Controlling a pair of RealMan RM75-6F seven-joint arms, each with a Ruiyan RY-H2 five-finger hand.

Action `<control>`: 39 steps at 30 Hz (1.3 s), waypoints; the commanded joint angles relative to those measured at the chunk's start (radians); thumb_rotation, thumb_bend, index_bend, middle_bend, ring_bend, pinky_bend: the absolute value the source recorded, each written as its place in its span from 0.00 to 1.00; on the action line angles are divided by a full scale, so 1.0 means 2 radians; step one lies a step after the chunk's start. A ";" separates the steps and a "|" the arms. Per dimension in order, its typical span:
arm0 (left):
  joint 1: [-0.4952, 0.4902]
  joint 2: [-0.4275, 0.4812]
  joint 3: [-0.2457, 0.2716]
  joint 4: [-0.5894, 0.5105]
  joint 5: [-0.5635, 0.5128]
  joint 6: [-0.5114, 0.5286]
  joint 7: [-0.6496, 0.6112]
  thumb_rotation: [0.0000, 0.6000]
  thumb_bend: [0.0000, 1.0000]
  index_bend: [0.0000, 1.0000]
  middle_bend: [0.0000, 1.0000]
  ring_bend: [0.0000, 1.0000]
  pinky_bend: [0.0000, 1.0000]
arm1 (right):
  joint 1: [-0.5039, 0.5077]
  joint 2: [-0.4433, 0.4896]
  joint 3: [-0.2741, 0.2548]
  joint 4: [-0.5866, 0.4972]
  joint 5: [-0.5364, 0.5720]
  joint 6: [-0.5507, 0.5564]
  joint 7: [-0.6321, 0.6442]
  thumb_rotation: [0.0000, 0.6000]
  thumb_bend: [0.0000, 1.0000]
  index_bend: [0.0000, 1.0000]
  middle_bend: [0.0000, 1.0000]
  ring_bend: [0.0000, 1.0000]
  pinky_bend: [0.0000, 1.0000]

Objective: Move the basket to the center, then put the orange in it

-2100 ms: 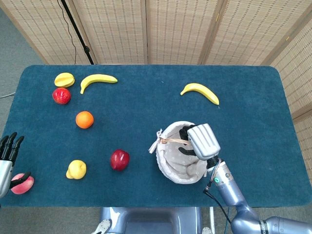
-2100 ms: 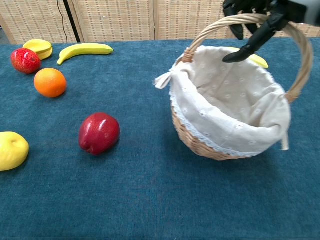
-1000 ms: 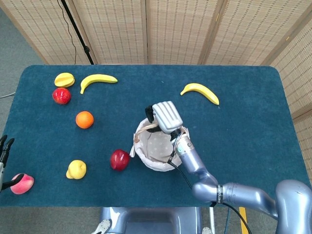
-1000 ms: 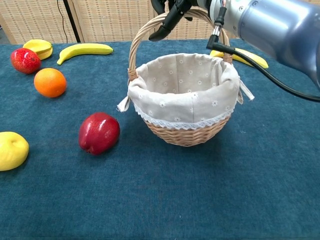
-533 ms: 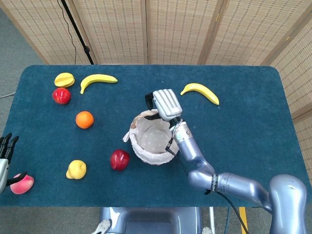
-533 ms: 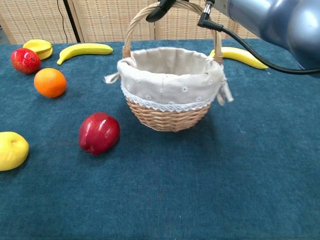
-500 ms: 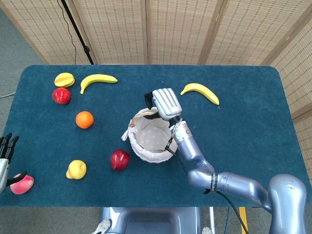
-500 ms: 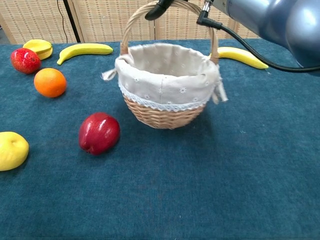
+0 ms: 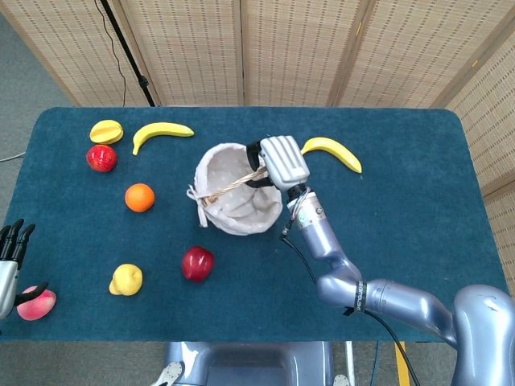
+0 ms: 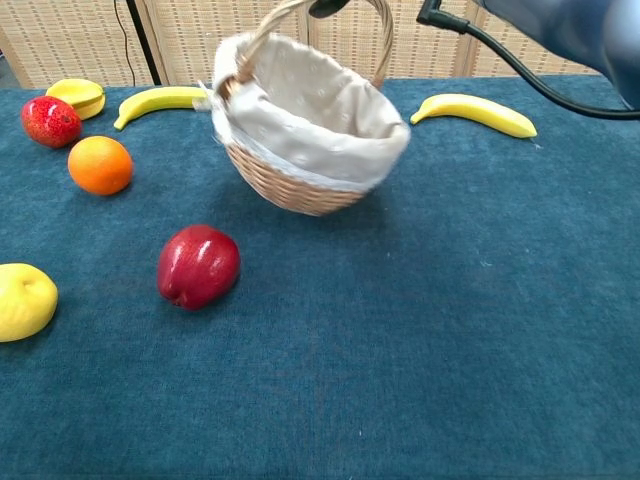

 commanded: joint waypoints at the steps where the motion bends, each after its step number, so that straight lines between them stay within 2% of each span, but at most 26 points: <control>1: 0.000 0.000 0.000 0.000 0.000 0.000 0.001 1.00 0.08 0.00 0.00 0.00 0.00 | -0.003 0.000 -0.007 -0.001 0.001 0.001 0.000 1.00 0.13 0.76 0.68 0.72 0.77; 5: 0.000 -0.001 0.000 0.001 0.000 0.000 -0.001 1.00 0.08 0.00 0.00 0.00 0.00 | -0.004 -0.002 -0.016 0.002 0.000 0.002 0.005 1.00 0.13 0.76 0.68 0.72 0.77; 20: -0.003 -0.006 0.002 0.007 -0.002 -0.005 -0.004 1.00 0.08 0.00 0.00 0.00 0.00 | 0.012 0.003 -0.010 0.005 0.000 0.010 0.005 1.00 0.13 0.76 0.68 0.72 0.77; 23: -0.002 -0.006 0.002 0.007 -0.002 -0.002 -0.006 1.00 0.08 0.00 0.00 0.00 0.00 | 0.009 0.008 -0.015 -0.002 0.000 0.012 0.000 1.00 0.13 0.75 0.67 0.70 0.74; 24: -0.001 -0.005 0.002 0.007 -0.002 -0.001 -0.007 1.00 0.08 0.00 0.00 0.00 0.00 | 0.006 0.011 -0.017 -0.006 0.001 0.012 -0.001 1.00 0.13 0.72 0.65 0.66 0.71; 26: 0.000 -0.004 0.003 0.007 -0.001 0.002 -0.008 1.00 0.08 0.00 0.00 0.00 0.00 | 0.000 0.017 -0.023 -0.020 0.004 0.009 0.002 1.00 0.11 0.60 0.54 0.54 0.55; 27: 0.001 -0.004 0.003 0.007 0.000 0.004 -0.008 1.00 0.08 0.00 0.00 0.00 0.00 | -0.006 0.023 -0.028 -0.032 0.005 0.002 0.008 1.00 0.06 0.49 0.42 0.41 0.40; 28: 0.002 -0.003 0.004 0.007 0.001 0.005 -0.009 1.00 0.08 0.00 0.00 0.00 0.00 | -0.011 0.035 -0.036 -0.046 0.012 -0.012 0.008 1.00 0.03 0.41 0.33 0.32 0.29; 31: 0.004 -0.001 0.005 0.006 0.003 0.008 -0.009 1.00 0.08 0.00 0.00 0.00 0.00 | -0.016 0.075 -0.057 -0.083 0.039 -0.056 -0.016 1.00 0.00 0.22 0.14 0.12 0.09; 34: 0.004 -0.001 0.005 0.005 0.005 0.010 -0.010 1.00 0.08 0.00 0.00 0.00 0.00 | -0.013 0.109 -0.071 -0.112 0.071 -0.090 -0.040 1.00 0.00 0.14 0.08 0.05 0.04; 39: 0.003 -0.002 0.005 0.004 0.005 0.008 -0.011 1.00 0.08 0.00 0.00 0.00 0.00 | 0.002 0.163 -0.087 -0.155 0.134 -0.140 -0.059 1.00 0.00 0.10 0.03 0.00 0.01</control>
